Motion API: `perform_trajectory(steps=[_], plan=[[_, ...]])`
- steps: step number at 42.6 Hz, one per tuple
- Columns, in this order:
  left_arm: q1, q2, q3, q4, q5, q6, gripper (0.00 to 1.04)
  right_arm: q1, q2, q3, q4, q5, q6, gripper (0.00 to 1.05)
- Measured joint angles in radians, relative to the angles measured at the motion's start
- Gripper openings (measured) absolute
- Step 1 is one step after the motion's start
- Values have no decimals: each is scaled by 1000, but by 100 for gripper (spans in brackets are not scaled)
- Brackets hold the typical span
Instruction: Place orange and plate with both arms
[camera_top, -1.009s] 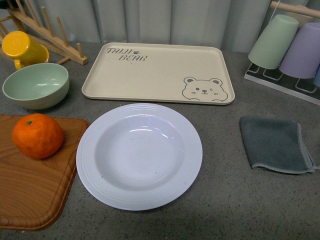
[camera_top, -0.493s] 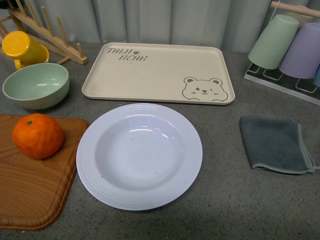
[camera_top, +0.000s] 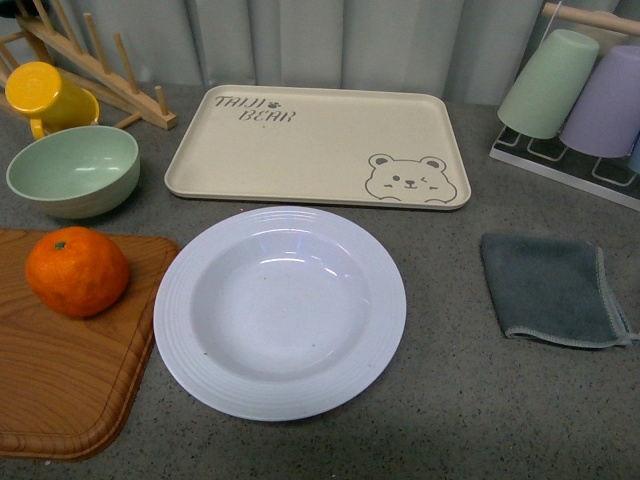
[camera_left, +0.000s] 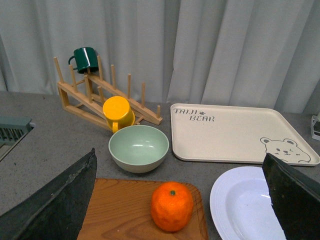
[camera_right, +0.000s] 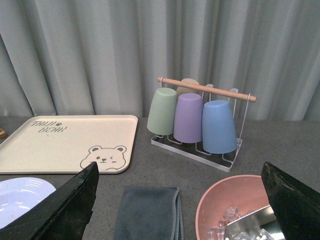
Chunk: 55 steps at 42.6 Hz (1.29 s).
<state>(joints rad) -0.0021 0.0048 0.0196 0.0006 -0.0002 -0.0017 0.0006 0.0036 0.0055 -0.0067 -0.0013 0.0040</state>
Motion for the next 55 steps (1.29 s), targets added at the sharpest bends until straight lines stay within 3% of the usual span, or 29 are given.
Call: perform_trajectory(steps=[31,33,35,36,45,55], plan=[[-1,1,0,-1,-7,-3,98,0,0,0,0,0,0,95],[-46,58,32,-90,-155,-60,98,0,0,0,0,0,0,95],[-64,167,55,-85,-254,-112,98,0,0,0,0,1,0,95],[-64,221,64,-56,-256,-137,98,0,0,0,0,0,0,95],[-85,776,200,297,-148,-249,98,0,0,0,0,0,0,95],[-119,1223,331,386,1,-289,98,0,0,0,0,0,0,95]])
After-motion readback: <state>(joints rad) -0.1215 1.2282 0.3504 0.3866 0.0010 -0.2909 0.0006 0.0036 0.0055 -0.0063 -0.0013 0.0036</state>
